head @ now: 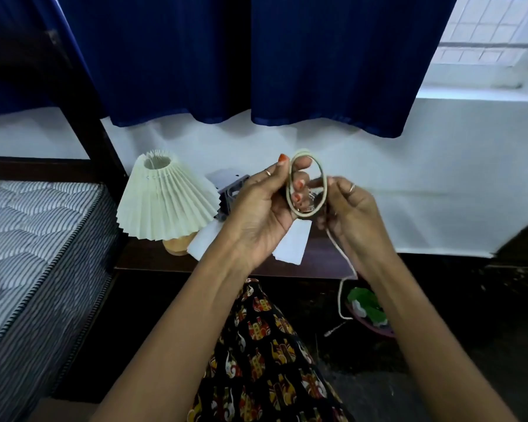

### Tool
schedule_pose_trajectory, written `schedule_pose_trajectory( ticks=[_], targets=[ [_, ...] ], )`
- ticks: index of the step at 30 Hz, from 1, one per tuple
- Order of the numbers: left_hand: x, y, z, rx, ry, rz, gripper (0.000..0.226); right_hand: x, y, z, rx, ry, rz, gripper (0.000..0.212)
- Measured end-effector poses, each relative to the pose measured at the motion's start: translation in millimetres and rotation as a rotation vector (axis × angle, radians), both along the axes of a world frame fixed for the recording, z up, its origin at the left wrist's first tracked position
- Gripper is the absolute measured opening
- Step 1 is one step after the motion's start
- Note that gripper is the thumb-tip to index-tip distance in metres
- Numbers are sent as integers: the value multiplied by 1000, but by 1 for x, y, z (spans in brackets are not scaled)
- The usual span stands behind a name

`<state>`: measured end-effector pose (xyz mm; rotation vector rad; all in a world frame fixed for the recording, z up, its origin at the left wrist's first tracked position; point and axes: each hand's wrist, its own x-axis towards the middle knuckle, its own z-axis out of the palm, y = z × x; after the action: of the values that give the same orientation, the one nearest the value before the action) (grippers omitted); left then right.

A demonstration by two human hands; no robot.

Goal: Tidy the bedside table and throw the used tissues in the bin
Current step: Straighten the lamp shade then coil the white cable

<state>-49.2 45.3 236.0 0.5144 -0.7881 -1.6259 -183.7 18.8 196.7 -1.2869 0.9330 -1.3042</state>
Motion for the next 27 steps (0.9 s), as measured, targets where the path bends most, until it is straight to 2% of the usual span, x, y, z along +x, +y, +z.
schedule_pose_trajectory(
  ticks=[2, 4, 8, 9, 11, 13, 15, 18, 21, 23, 27],
  targets=[
    [1, -5, 2, 3, 67, 27, 28, 2, 8, -18, 44, 72, -28, 34],
    [4, -10, 4, -12, 66, 55, 25, 1, 18, -33, 22, 256, -13, 39],
    [9, -19, 6, -36, -86, 149, 22, -8, 34, -42, -124, 679, 82, 18],
    [9, -21, 5, -44, -150, 173, 22, -10, 36, -39, -201, 796, 95, 22],
    [8, -24, 1, -73, -269, 206, 21, -13, 40, -30, -354, 992, 140, 44],
    [7, -25, -3, -108, -398, 241, 20, -14, 41, -17, -442, 1102, 147, 62],
    [8, -25, -5, -131, -516, 281, 18, -15, 39, -2, -547, 1180, 84, 62],
    [10, -23, -8, -168, -667, 288, 17, -17, 37, 27, -668, 1151, -21, 28],
    [11, -17, -12, -224, -804, 255, 18, -17, 30, 53, -686, 1122, -87, 19],
    [9, -13, -14, -208, -790, 198, 21, -15, 22, 66, -674, 1061, -145, 17],
    [5, -5, -11, -110, -567, 116, 34, -12, 3, 76, -541, 842, -120, 17]
  ],
)
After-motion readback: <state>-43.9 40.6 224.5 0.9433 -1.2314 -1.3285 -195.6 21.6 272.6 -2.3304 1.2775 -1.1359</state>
